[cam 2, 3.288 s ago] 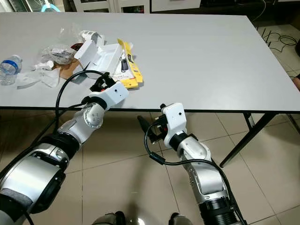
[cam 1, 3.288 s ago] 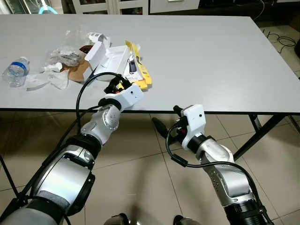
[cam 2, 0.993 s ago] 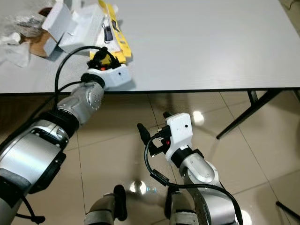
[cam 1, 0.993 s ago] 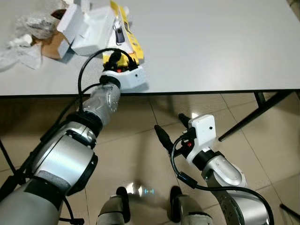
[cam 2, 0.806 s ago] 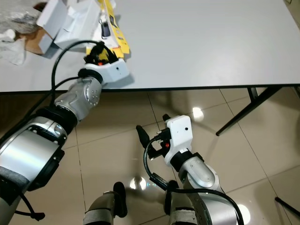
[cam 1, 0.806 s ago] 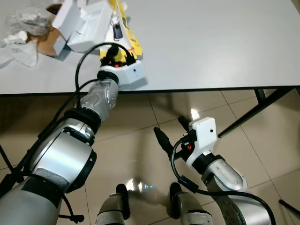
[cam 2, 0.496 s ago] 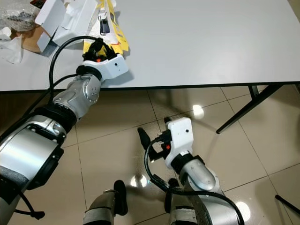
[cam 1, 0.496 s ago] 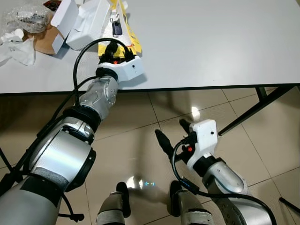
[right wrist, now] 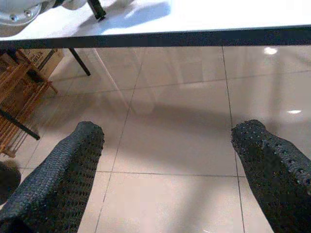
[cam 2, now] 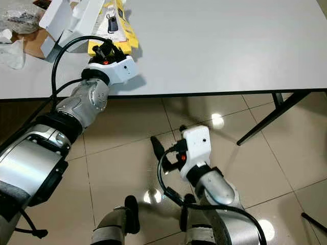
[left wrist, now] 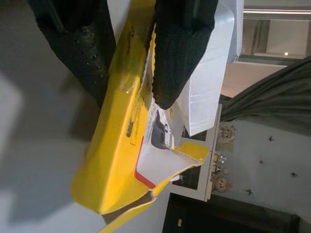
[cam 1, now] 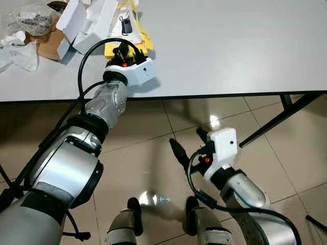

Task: Picking trash to rubbish bin

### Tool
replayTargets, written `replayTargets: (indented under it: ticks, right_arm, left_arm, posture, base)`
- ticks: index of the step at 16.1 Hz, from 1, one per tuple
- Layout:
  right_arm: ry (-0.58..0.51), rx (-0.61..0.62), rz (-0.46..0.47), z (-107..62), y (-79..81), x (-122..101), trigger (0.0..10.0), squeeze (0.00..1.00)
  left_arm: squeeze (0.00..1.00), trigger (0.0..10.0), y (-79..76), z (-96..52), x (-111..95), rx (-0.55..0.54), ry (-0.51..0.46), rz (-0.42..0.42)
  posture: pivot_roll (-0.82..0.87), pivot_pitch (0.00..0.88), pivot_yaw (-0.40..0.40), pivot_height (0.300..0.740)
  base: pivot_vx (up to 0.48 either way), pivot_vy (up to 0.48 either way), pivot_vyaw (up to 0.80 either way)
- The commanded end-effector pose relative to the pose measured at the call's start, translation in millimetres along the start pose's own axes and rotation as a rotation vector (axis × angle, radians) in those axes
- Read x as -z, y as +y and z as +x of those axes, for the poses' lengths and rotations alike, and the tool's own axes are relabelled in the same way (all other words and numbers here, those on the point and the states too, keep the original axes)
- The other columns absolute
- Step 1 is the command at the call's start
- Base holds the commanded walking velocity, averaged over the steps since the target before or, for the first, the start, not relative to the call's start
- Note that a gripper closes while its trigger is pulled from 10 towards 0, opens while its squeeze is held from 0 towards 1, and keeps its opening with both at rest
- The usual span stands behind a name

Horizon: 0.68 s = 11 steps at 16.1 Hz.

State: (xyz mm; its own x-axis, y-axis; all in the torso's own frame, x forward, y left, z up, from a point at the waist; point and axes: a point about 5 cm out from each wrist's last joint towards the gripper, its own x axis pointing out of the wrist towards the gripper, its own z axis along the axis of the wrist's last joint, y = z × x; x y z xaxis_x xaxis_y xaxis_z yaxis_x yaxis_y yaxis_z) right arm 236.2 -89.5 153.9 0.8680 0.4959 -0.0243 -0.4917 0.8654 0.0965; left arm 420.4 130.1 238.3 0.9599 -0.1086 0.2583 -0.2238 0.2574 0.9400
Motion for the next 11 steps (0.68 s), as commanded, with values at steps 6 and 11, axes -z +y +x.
replayTargets:
  ticks: [6, 11]
  right_arm:
    - [-0.005, 0.013, -0.002, 11.8, -8.4, 5, 10.0, 0.0]
    - [-0.051, 0.017, -0.037, 31.2, -19.8, -1, 10.0, 0.0]
  left_arm:
    - [0.0, 0.0, -36.1, -17.0, -12, 0.024, -0.017, -0.185]
    - [0.0, 10.0, -20.0, -19.0, -38, -0.141, -0.12, -0.554]
  posture:
    - [-0.16, 0.323, 0.049, 0.74]
    - [-0.14, 0.228, 0.074, 0.74]
  base:
    - [0.0, 0.0, 0.0]
    - [0.0, 0.0, 0.0]
